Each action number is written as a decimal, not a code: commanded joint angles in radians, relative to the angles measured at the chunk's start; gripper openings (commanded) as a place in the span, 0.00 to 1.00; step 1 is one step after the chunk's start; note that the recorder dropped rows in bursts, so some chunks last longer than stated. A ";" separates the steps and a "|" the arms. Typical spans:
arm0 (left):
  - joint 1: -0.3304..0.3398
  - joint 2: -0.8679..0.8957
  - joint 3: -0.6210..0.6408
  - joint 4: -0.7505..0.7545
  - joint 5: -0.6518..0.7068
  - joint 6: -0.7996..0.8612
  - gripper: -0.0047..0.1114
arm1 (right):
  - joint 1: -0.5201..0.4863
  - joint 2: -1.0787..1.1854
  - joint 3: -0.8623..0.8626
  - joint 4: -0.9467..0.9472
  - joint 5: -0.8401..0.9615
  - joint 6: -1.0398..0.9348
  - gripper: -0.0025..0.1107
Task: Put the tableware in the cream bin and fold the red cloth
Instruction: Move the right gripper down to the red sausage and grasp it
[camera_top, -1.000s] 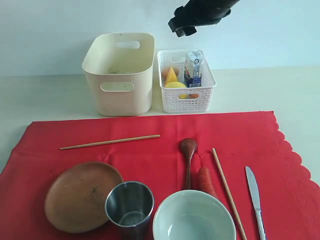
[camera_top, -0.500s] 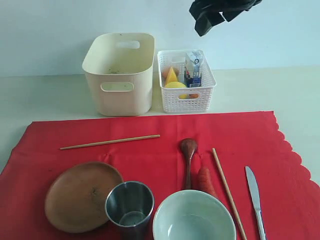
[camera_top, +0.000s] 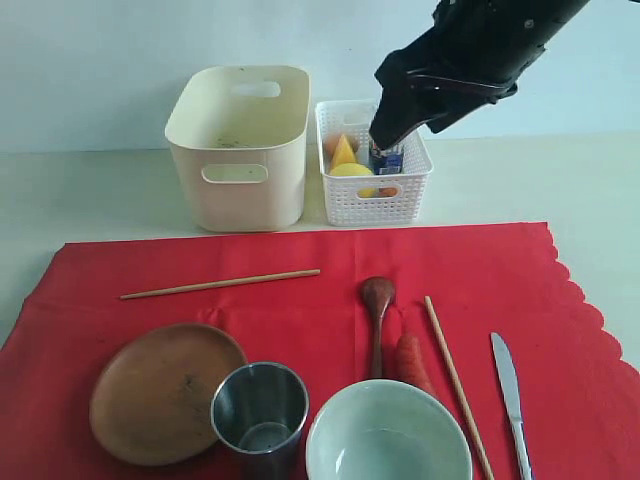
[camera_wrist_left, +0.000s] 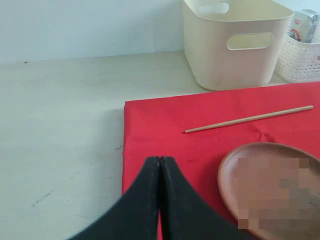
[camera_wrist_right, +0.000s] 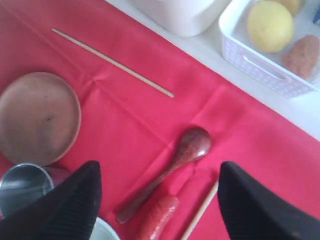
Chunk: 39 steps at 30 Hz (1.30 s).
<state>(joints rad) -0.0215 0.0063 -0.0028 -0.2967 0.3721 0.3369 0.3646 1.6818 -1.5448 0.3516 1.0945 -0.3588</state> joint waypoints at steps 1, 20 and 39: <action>0.003 -0.006 0.003 -0.002 -0.004 -0.002 0.04 | 0.008 -0.009 0.004 0.144 0.036 -0.106 0.58; 0.003 -0.006 0.003 -0.002 -0.004 -0.002 0.04 | 0.125 0.021 0.006 -0.119 0.127 0.071 0.58; 0.003 -0.006 0.003 -0.002 -0.004 -0.002 0.04 | 0.125 0.306 0.092 -0.170 0.127 0.232 0.58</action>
<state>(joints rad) -0.0215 0.0063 -0.0028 -0.2967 0.3721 0.3369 0.4871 1.9517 -1.4567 0.1876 1.2086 -0.1489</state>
